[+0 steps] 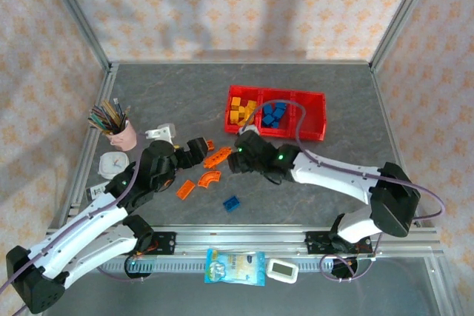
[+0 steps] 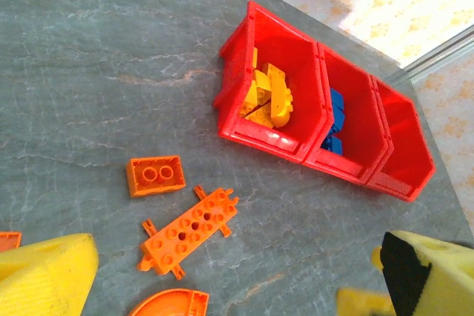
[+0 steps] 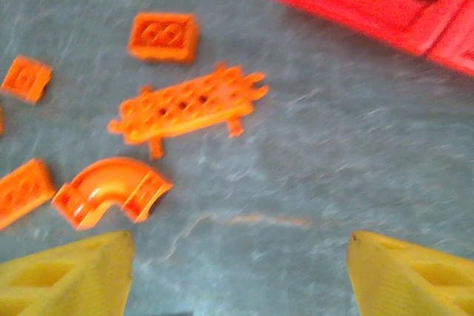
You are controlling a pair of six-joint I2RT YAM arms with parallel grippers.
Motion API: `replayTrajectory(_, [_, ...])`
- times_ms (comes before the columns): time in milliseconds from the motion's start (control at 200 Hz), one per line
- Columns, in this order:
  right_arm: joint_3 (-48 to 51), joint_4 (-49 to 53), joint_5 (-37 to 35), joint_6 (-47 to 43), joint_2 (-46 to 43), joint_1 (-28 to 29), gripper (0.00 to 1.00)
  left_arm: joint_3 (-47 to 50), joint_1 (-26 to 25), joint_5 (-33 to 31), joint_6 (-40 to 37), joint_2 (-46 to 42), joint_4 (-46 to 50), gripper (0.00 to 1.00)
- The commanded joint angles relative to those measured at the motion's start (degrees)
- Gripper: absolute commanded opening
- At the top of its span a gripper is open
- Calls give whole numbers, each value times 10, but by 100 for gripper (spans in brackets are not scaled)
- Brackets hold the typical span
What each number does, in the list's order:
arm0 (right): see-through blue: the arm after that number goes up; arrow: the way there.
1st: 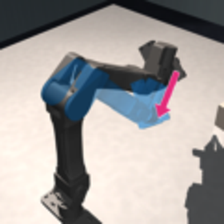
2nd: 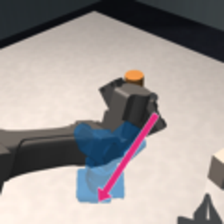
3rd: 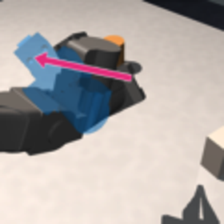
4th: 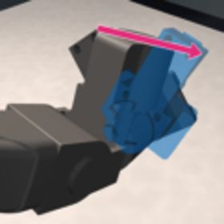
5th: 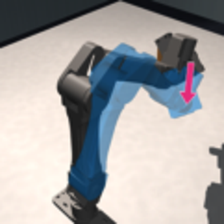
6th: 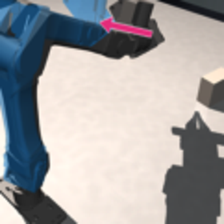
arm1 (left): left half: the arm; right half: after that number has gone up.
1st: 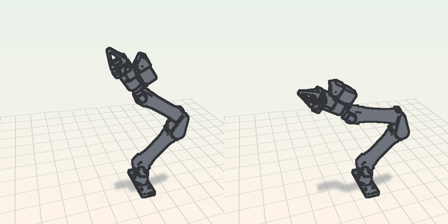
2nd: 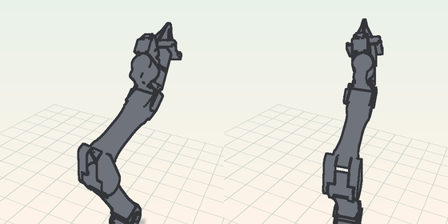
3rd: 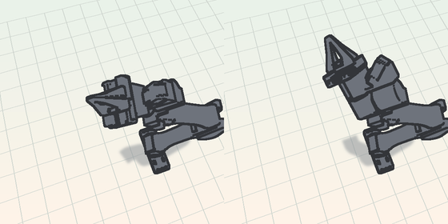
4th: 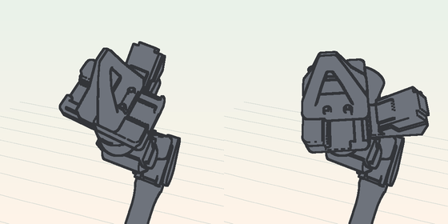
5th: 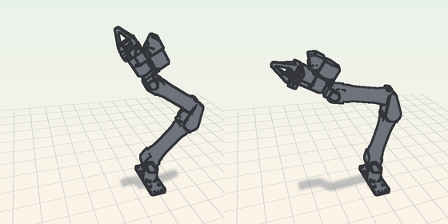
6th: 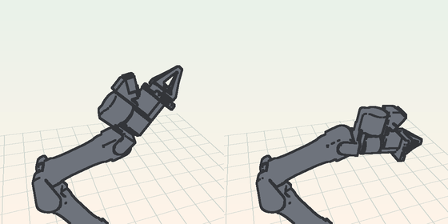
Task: Sort the legos into containers by color
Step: Pick up the lego from the bottom-center of the table.
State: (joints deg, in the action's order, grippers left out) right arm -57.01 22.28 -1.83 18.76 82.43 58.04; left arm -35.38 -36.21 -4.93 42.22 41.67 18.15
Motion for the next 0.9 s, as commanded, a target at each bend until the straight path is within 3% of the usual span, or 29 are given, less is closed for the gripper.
replayTrajectory(0, [21,-13,-12,-3,-11,40,77,10,7,-2,20,-25,43,99])
replayTrajectory(335, [50,-49,1,54,49,132,84,31,7,-13,56,-66,95,99])
replayTrajectory(541, [43,-56,-35,82,111,171,86,43,7,-17,64,-78,94,99])
replayTrajectory(896, [30,-44,-58,105,163,172,69,52,7,-14,66,-76,91,99])
